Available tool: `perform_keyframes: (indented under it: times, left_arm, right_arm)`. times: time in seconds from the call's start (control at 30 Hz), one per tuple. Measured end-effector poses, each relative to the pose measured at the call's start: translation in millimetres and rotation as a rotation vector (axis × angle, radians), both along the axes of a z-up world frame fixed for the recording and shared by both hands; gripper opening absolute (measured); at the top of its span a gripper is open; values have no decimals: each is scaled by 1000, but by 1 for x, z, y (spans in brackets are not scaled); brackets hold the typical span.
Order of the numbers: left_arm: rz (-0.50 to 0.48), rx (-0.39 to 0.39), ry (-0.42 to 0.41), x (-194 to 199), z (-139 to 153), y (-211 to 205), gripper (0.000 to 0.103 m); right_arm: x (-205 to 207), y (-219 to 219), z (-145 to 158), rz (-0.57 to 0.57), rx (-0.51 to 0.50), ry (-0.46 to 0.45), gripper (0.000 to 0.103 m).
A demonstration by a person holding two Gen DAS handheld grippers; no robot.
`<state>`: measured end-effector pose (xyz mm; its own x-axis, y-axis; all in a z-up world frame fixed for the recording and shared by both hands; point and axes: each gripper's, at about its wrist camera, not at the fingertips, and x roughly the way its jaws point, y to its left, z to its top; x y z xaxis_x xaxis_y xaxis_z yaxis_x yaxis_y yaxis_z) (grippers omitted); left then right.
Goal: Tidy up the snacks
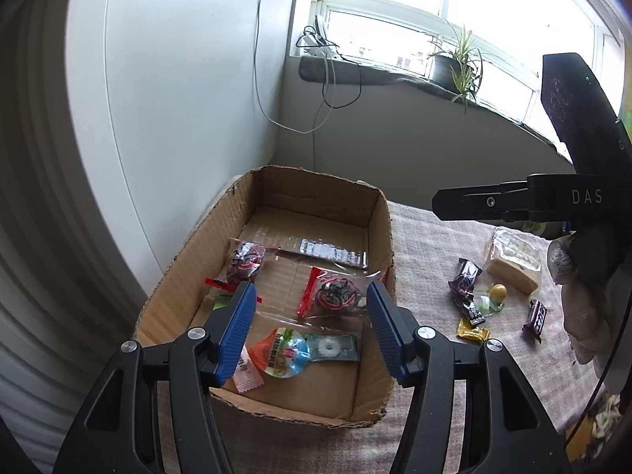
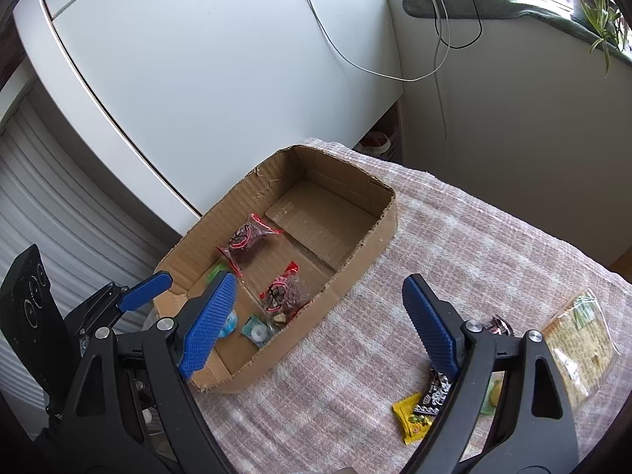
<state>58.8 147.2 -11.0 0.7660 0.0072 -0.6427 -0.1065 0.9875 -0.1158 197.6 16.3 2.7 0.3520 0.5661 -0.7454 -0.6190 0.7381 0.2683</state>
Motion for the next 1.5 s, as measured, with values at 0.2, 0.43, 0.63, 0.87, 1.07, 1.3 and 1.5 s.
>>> perform_keyframes:
  times: [0.2,0.43,0.63,0.87,1.07,1.3,1.5]
  left_arm:
    - [-51,-13,-26,-6,5,-25,58]
    - [-123,-30,-33,-13,8,-55,58]
    - [-203,-57,-10,-8,-2,-87,58]
    - [-279,-80,62,6,-26,-120,57]
    - [-337,-103,129,17,-44,-141,55]
    - [-360,-130,205,34,-65,-149,51]
    - [-371,-108,236,47,-74,-160,51]
  right_arm:
    - [-16,-49,8,-46,-9,-32,89]
    - [-36,-106,8,-106,-26,-48,88]
    - [-54,-150,-3,-151,-83,-63,88]
    - [-54,-197,-40,-230,-124,2,88]
    - [-45,-225,-76,-279,-25,179,86]
    - [-34,-221,-101,-300,-21,254,71]
    - [-25,-210,-108,-303,-45,255,68]
